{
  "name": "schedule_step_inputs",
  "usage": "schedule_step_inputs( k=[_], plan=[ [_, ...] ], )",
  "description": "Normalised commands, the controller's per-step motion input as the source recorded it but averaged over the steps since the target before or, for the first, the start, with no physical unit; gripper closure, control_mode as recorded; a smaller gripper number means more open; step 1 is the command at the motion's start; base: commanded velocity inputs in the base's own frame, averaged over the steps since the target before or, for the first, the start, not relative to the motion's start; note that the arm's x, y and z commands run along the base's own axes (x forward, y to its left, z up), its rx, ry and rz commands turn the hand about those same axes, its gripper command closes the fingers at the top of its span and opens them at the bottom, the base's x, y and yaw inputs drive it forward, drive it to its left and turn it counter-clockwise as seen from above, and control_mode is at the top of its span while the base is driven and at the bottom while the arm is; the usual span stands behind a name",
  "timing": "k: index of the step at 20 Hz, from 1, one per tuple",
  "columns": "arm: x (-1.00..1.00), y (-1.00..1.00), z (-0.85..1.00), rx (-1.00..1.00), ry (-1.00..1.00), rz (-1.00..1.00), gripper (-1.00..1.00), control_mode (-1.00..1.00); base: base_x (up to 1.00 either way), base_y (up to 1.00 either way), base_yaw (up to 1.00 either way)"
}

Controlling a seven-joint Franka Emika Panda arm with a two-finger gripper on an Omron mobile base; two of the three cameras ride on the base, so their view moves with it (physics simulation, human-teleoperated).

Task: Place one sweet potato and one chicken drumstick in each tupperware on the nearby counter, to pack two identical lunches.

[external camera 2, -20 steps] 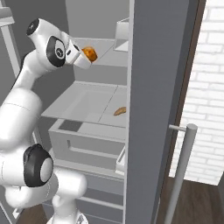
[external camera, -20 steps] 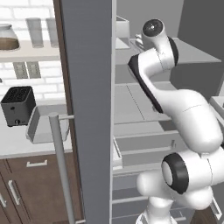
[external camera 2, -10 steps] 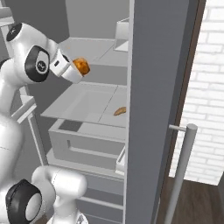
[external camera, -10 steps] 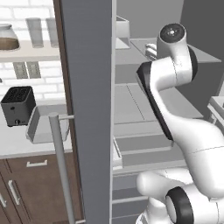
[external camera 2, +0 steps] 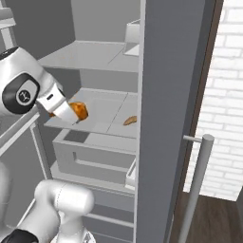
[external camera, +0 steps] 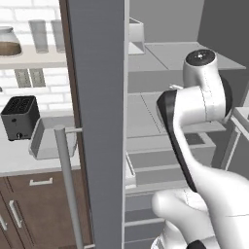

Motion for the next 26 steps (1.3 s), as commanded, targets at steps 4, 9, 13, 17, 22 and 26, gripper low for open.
schedule_step_inputs(
  k=[4, 9, 13, 17, 22, 26],
  plan=[
    [-0.55, -0.03, -0.54, 0.0, 0.11, 0.0, 1.0, -1.0, 0.0, 0.0, 0.0],
    [-0.16, 0.0, -0.09, 0.0, 0.01, 0.01, 1.0, 1.0, -0.8, -0.01, 0.06],
    [0.0, 0.0, 0.0, 0.0, 0.0, 0.0, 1.0, 1.0, -0.98, 0.01, 0.2],
    [0.0, 0.0, 0.0, 0.0, 0.0, 0.0, 1.0, 1.0, -0.37, 0.08, 0.77],
    [0.0, 0.0, 0.0, 0.0, 0.0, 0.0, 1.0, 1.0, 0.0, 0.0, 1.0],
    [0.0, 0.0, 0.0, 0.0, 0.0, 0.0, 1.0, 1.0, 0.0, 0.16, 0.9]
  ],
)
